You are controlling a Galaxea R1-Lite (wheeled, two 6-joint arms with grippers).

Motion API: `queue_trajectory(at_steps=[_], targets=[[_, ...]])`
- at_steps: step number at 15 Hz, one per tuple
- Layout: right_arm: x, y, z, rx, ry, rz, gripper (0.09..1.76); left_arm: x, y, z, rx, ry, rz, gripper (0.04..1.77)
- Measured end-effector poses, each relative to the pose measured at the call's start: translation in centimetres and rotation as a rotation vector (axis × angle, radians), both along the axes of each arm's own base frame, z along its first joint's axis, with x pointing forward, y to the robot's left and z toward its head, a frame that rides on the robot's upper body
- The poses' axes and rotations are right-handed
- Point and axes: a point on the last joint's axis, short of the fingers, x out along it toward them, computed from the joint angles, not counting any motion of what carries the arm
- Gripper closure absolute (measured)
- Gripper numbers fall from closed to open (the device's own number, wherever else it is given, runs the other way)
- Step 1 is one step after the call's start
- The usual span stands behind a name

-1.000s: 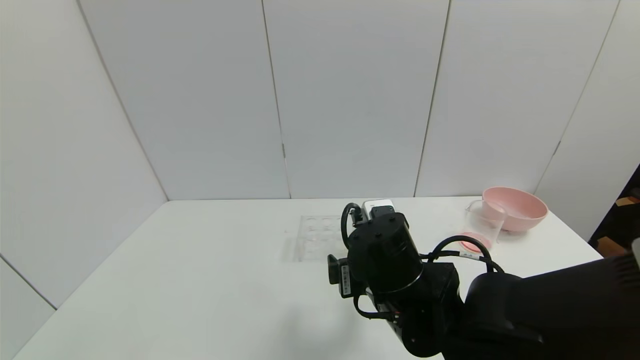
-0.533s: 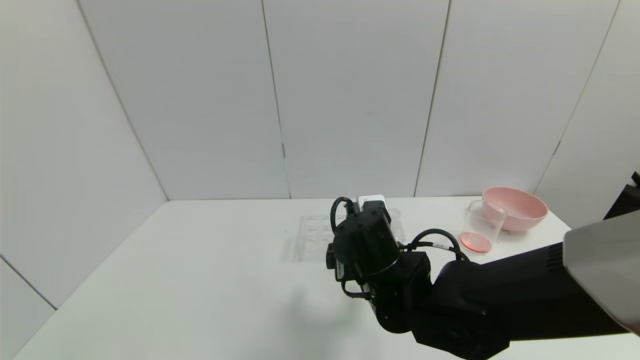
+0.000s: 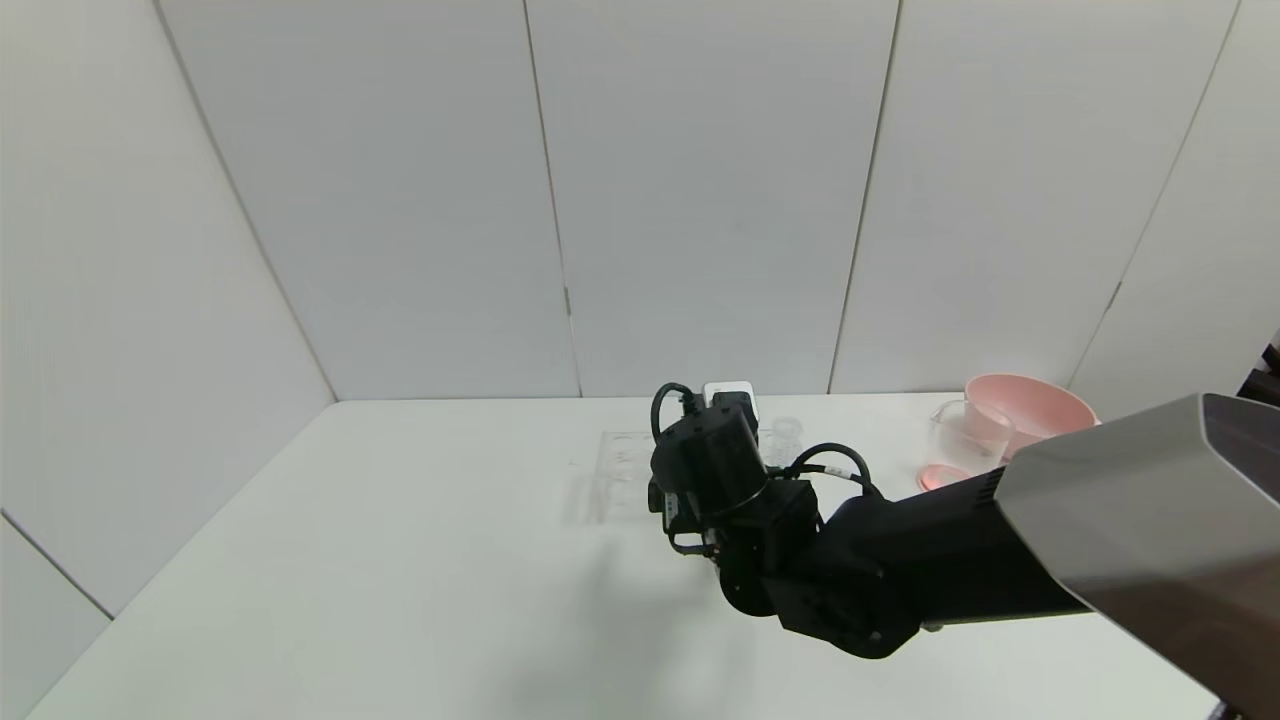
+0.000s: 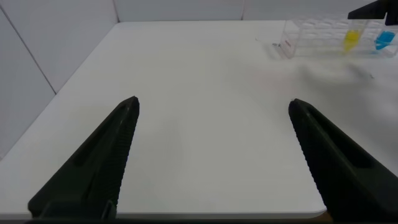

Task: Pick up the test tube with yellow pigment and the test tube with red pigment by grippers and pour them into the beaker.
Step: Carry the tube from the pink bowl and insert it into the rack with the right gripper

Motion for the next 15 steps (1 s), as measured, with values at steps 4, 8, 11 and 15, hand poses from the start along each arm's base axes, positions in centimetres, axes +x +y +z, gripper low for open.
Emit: queue_trajectory(at_steps=[4,8,11,15], targets=[[2.6,-0.2,-1.1,-0.011,-0.021,-0.027,0.14,0.0,0.0,0.0,0.000,0.000,0.000,0.09],[4.4,-0.1,-1.7,-0.014,-0.106,-0.006,0.14,0.0,0.0,0.0,0.000,0.000,0.000,0.09],[4.7,-0.2,-2.4,-0.026,-0.100,-0.008,0.14,0.0,0.0,0.0,0.000,0.000,0.000,0.09],[4.6,-0.3,-2.7,-0.033,-0.091,-0.008,0.14,0.0,0.0,0.0,0.000,0.000,0.000,0.09]])
